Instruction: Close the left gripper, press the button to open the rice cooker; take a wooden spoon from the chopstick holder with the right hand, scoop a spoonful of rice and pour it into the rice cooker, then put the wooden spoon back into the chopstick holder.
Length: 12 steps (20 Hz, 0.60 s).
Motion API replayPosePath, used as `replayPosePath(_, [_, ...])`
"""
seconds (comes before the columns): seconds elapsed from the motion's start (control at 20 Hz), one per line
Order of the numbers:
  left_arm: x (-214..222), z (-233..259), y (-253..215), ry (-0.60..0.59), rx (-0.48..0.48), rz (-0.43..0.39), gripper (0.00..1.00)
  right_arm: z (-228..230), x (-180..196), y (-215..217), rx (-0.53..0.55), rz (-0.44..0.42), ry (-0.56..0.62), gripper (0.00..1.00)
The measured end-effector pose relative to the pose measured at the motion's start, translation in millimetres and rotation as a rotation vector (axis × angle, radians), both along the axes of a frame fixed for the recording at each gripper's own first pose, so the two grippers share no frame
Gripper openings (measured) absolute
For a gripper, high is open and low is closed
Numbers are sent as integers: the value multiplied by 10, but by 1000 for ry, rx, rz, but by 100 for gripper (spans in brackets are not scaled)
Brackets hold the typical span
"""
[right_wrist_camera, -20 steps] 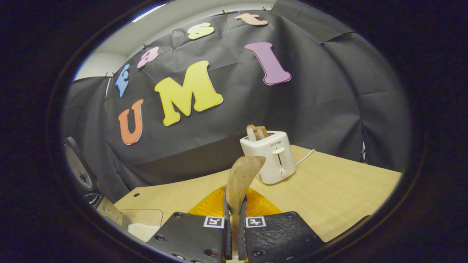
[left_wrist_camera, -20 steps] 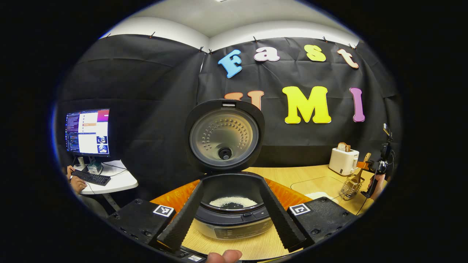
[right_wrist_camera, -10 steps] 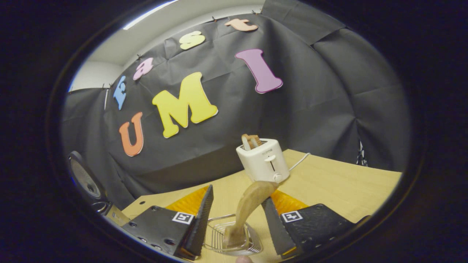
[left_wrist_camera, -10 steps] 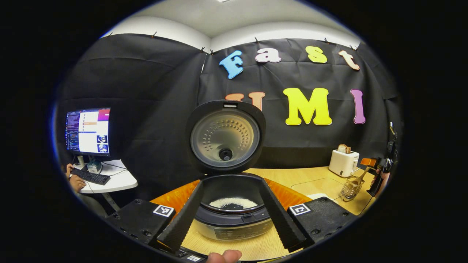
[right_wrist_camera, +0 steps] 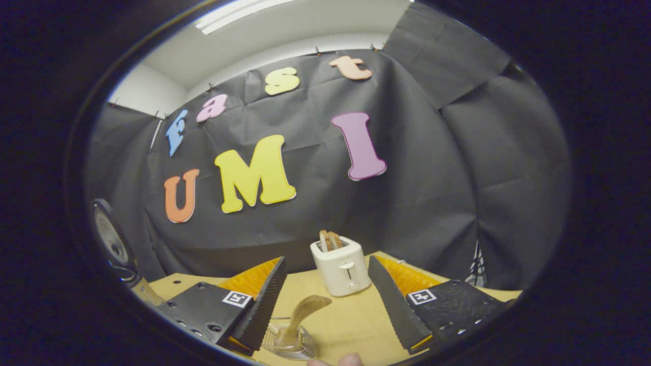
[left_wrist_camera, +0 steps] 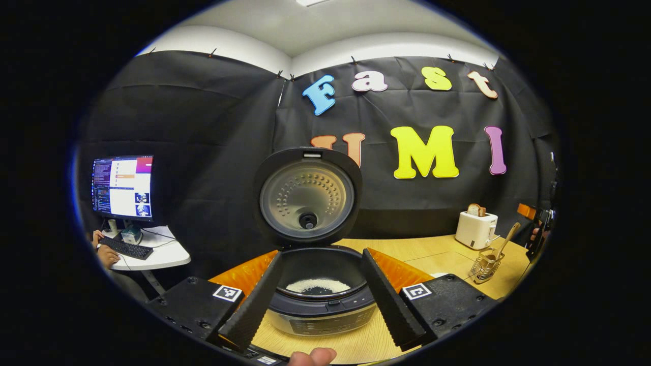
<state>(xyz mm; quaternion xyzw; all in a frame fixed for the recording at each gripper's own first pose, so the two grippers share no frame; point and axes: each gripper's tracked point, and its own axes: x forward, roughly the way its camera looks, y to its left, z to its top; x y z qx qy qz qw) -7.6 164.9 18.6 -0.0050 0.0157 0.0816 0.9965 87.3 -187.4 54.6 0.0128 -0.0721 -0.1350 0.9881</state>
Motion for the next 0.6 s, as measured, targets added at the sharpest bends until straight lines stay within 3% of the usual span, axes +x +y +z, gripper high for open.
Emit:
replayPosePath(0.15, [11, 39, -18, -18, 8, 31, 98, 3, -102, 173, -127, 23, 46, 91])
replayPosePath(0.2, [30, 69, -40, -20, 6, 39, 98, -21, -116, 271, -156, 51, 69, 95])
replayPosePath(0.3, [70, 147, -66, -8, -12, 58, 98, -70, -159, 410, -194, 93, 102, 95])
replayPosePath(0.6, [360, 712, -196, -19, 51, 47, 98, -248, -315, 698, -159, 244, 158, 95])
